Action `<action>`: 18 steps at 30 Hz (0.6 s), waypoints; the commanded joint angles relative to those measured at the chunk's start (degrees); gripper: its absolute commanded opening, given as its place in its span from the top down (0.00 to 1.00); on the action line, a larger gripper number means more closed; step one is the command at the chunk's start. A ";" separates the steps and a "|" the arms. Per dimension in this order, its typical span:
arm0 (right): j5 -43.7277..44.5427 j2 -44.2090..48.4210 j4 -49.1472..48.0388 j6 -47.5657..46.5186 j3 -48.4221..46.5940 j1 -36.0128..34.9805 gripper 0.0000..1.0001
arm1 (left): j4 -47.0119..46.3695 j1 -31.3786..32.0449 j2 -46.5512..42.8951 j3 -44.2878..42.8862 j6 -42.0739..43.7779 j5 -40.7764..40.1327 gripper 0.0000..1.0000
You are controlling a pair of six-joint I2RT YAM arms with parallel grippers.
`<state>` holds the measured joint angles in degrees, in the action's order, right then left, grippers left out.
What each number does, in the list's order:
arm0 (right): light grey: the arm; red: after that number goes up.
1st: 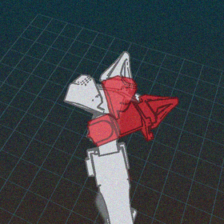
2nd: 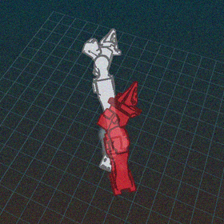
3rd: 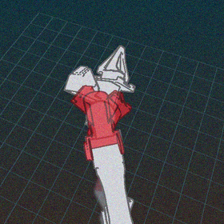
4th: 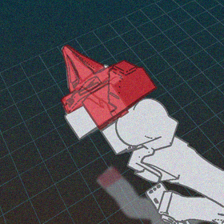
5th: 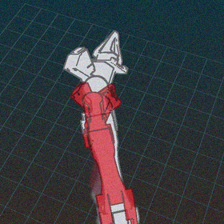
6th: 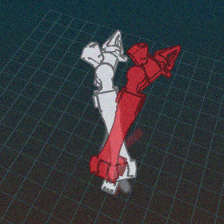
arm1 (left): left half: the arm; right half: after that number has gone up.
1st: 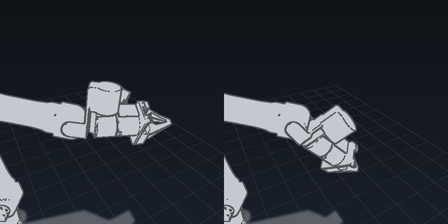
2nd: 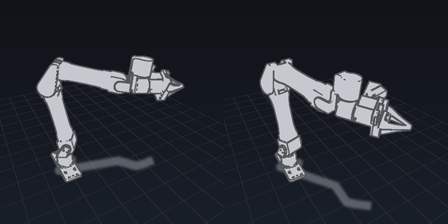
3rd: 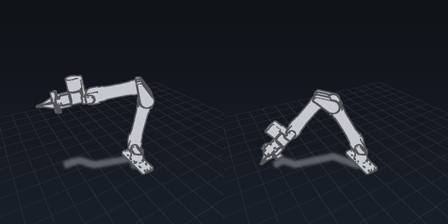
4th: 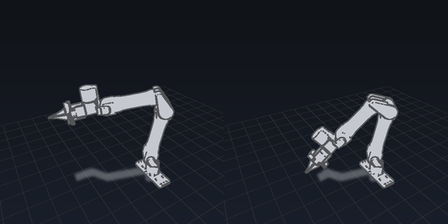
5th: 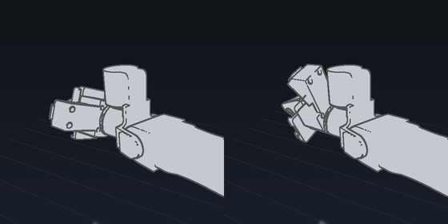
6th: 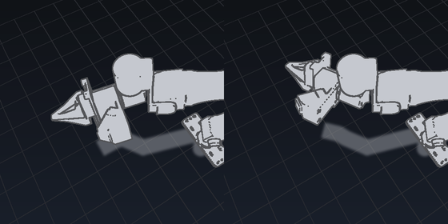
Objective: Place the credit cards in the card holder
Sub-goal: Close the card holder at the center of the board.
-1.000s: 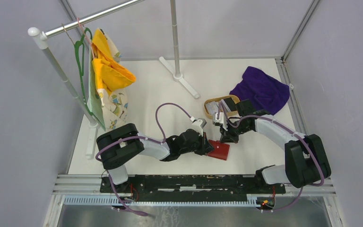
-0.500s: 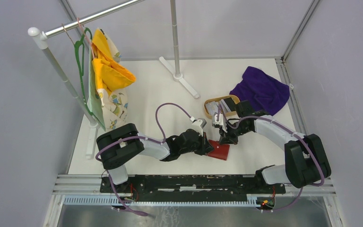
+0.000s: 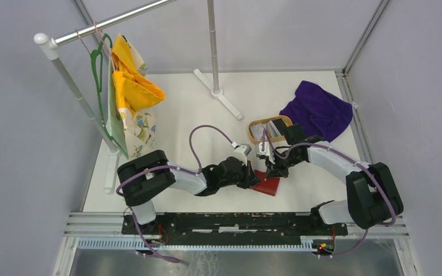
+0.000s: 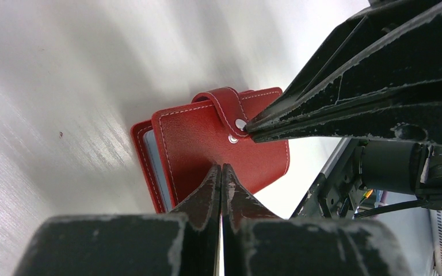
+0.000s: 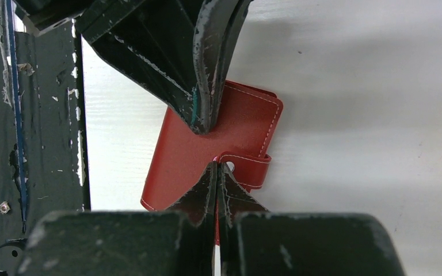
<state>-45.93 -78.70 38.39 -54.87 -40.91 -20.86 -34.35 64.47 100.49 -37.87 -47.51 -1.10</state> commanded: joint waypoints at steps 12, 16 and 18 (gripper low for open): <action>-0.83 0.34 1.63 -1.36 1.27 -1.80 1.00 | -1.33 -0.45 -1.33 1.37 -1.01 -0.83 0.98; -1.09 0.30 2.20 -2.02 1.18 -2.02 1.00 | -1.64 -0.45 -1.50 1.60 -1.01 -0.74 0.98; -1.09 0.30 2.64 -2.47 1.10 -2.22 1.00 | -1.68 -0.41 -1.58 1.66 -1.01 -0.73 0.98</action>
<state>-45.21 -78.70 38.68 -55.86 -40.23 -22.24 -35.40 64.47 100.33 -37.12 -47.51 -0.93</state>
